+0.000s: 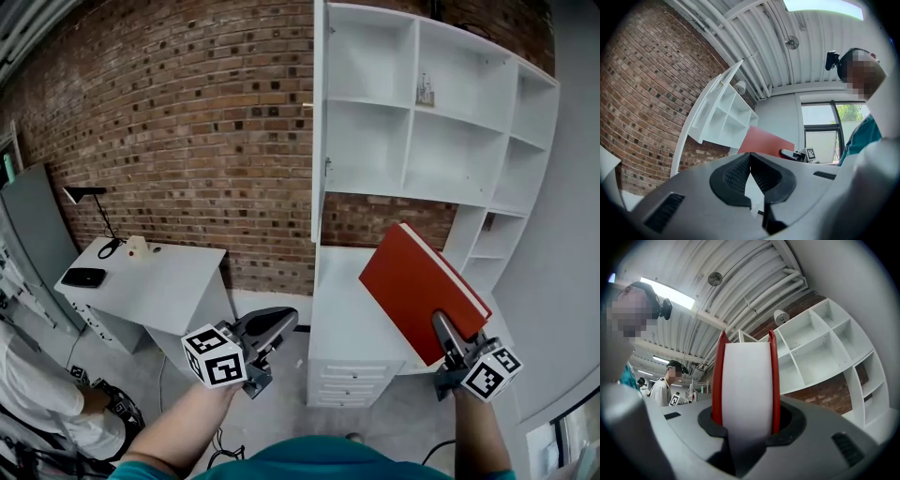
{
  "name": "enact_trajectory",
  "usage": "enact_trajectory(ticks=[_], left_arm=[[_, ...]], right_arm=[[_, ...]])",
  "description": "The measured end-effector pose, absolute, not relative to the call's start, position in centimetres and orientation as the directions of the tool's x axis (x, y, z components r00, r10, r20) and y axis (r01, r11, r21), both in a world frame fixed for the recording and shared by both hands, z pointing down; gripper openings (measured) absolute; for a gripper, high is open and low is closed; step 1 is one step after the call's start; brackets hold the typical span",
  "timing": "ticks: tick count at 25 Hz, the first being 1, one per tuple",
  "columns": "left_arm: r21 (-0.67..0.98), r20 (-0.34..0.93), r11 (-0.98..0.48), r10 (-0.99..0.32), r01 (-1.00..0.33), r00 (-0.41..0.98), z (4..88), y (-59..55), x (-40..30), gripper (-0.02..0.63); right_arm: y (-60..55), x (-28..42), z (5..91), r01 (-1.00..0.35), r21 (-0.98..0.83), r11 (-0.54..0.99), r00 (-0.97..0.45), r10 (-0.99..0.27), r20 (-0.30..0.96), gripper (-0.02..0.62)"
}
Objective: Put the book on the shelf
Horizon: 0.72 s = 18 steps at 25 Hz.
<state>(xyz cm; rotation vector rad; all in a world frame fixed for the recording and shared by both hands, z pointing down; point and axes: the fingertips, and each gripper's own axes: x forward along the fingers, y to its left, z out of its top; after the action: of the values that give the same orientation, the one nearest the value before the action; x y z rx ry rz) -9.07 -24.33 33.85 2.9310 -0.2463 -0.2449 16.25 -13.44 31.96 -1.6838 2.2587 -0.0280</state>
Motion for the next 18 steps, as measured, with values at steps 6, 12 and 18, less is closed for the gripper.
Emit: enact_trajectory(ticks=[6,12,18], left_arm=[[0.194,-0.159,-0.953,-0.265,-0.233,0.951,33.4,-28.8,-5.4,0.017],[0.191,-0.174,-0.939,-0.32,-0.287,0.931,33.0,-32.4,-0.3,0.017],[0.179,-0.202,-0.939,-0.327,-0.293,0.923,31.9,-35.2,4.9,0.017]], right_arm=[[-19.0,21.5,31.6,-0.909,-0.2,0.366,-0.315,-0.917,-0.244,0.17],[-24.4,27.1,30.6,-0.896,-0.16,0.415,-0.371,-0.896,-0.246,0.17],[-30.0,30.7,29.5,-0.883,-0.122,0.453,-0.415,-0.876,-0.248,0.17]])
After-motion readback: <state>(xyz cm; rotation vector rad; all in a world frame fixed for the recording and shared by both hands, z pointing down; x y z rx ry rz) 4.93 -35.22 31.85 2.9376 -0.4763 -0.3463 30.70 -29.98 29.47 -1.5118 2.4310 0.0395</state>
